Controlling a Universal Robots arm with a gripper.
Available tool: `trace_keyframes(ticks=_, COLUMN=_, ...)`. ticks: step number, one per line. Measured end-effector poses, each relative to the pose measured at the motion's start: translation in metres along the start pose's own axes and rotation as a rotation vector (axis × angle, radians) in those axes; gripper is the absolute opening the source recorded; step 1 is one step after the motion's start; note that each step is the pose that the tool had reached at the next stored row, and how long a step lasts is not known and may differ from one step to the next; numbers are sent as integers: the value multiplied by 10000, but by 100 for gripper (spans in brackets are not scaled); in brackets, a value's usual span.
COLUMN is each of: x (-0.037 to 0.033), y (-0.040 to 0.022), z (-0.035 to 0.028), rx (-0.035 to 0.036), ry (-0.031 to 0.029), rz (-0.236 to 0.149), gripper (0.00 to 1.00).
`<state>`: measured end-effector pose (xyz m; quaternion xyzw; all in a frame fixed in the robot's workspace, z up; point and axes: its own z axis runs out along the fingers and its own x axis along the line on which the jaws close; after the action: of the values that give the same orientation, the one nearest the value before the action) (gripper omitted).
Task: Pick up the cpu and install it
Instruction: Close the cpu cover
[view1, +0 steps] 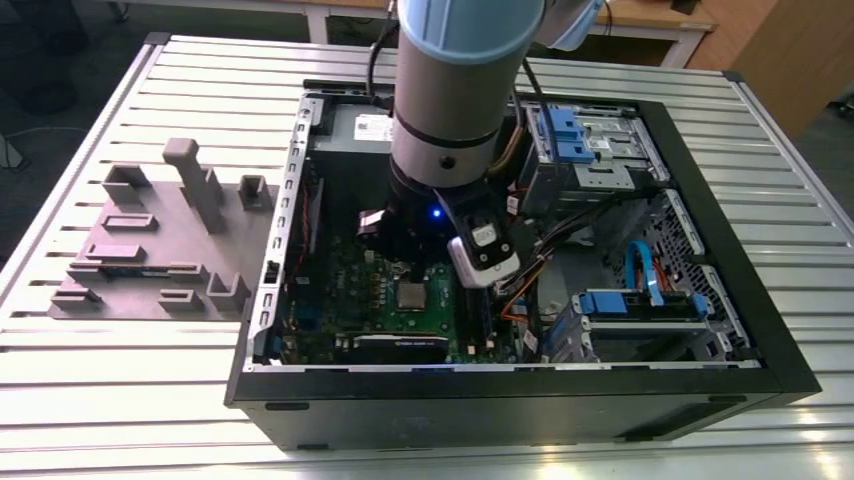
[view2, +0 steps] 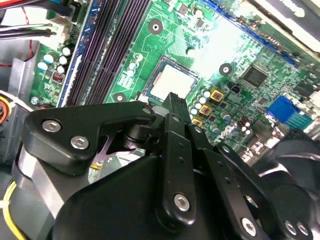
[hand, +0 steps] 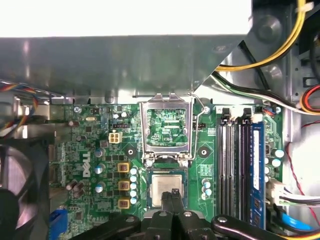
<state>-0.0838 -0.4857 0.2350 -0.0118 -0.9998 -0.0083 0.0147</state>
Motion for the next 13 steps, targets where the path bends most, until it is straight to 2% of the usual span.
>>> trace_keyframes(ticks=10, x=12, y=11, z=-388, rx=4, ry=1, rz=0, gripper=11)
trace_keyframes(ticks=13, x=12, y=11, z=-406, rx=0, ry=-1, rz=0, gripper=11)
